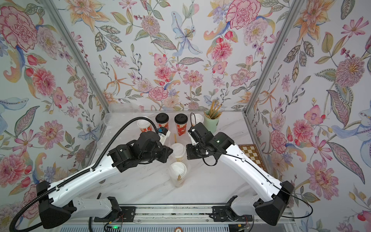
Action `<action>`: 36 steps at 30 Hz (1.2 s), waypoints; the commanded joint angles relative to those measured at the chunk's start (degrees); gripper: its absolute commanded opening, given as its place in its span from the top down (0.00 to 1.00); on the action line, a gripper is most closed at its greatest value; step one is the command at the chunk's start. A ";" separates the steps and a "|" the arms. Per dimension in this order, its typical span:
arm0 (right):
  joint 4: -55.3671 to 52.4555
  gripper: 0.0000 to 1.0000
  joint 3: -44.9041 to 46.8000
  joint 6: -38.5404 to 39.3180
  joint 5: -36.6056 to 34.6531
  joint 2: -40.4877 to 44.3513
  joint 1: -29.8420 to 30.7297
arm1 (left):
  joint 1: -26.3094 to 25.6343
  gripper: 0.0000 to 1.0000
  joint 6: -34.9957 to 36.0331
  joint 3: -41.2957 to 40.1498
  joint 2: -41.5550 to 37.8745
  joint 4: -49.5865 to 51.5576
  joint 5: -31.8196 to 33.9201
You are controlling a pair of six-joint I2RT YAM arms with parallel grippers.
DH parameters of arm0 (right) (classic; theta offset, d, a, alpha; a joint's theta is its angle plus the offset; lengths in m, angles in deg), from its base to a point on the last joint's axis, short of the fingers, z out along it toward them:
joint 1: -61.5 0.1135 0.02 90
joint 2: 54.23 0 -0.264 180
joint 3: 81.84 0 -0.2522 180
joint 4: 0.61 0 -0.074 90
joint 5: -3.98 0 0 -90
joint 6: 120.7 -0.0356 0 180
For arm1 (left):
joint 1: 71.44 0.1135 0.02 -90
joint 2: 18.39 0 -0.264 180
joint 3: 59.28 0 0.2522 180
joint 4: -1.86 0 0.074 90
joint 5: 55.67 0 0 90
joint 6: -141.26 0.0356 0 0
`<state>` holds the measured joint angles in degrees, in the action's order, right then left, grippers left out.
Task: Pack milk tea into plastic carrier bags
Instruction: Pick up the plastic carrier bag from the center of the board.
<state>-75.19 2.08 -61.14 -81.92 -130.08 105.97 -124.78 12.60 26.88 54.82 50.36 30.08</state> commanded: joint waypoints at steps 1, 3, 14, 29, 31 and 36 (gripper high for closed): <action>-0.18 1.00 -0.61 -0.08 -0.26 0.96 -0.37 | 0.86 0.94 0.43 0.10 -0.08 -1.79 -1.27; 0.17 1.00 -1.53 0.00 -0.40 1.23 -0.43 | 1.04 0.95 0.47 0.43 -0.13 -2.37 -1.69; 0.26 1.00 -5.44 1.58 -2.45 2.99 -3.92 | 2.10 1.00 1.80 4.07 1.76 -7.55 -5.20; 0.45 1.00 -7.39 7.65 -2.19 6.12 -22.38 | 2.44 1.00 8.14 23.67 20.77 -11.94 -11.00; 0.86 1.00 -7.33 8.74 -1.56 6.59 -26.27 | 2.54 1.00 8.49 26.46 23.75 -13.21 -12.01; 2.26 1.00 -7.60 11.96 -0.15 6.60 -36.33 | 2.72 1.00 9.08 33.68 31.82 -20.09 -15.21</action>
<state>-74.91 -3.67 -52.29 -82.79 -124.44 73.16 -122.90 19.90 56.39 84.11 36.68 18.10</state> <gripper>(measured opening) 0.046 0.048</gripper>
